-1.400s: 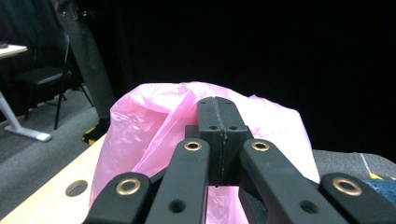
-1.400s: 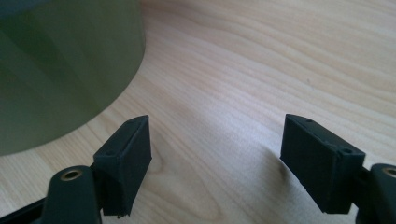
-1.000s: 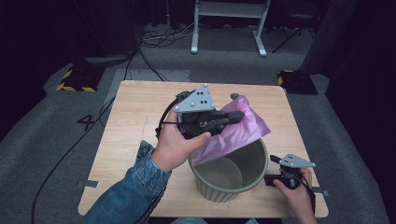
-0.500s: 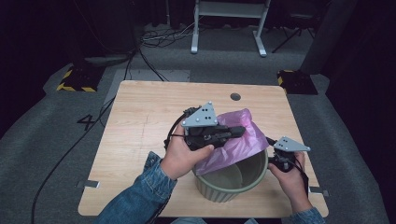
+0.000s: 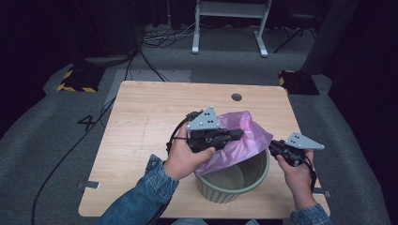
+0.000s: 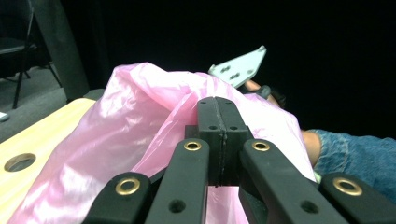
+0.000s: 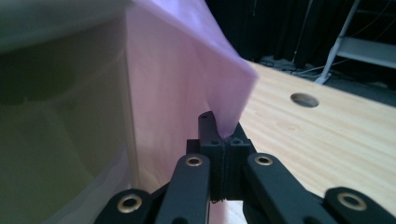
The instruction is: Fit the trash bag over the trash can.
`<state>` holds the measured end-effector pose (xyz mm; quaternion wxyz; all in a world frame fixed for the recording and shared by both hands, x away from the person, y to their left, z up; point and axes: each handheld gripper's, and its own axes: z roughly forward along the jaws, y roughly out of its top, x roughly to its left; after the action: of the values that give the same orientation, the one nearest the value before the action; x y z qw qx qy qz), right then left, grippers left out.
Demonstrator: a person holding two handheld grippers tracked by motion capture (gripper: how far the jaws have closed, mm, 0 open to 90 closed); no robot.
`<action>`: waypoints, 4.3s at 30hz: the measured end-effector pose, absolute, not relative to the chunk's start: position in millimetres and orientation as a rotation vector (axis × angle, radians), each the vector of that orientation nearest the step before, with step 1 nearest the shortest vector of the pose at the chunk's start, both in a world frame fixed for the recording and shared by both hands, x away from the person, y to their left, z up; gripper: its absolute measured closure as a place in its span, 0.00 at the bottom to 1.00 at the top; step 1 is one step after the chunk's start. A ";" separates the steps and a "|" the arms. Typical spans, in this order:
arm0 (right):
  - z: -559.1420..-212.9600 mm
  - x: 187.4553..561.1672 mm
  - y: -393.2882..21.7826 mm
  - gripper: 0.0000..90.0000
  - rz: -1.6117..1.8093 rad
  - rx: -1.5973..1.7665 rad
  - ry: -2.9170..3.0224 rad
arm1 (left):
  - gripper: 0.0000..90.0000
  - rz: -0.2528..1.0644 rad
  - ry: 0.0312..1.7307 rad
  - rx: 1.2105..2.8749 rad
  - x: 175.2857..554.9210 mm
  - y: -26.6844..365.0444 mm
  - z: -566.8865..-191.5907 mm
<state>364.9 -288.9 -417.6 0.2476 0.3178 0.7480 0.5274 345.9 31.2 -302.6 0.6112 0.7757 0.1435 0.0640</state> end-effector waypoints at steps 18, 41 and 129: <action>-356.6 350.1 -322.5 1.00 1.362 0.828 1.908 | 0.32 0.237 0.406 1.828 337.6 44.5 -296.9; -285.5 342.3 -300.9 0.98 1.288 0.666 1.802 | 0.32 0.250 0.434 1.800 336.9 65.0 -299.3; -285.7 298.6 -246.8 0.99 1.207 0.461 1.945 | 0.33 0.367 0.298 1.844 314.7 57.6 -270.2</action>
<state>298.6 -246.8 -285.7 0.3925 0.1817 0.7661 0.4754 314.7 57.6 -270.2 0.5801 0.7891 0.1275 0.1568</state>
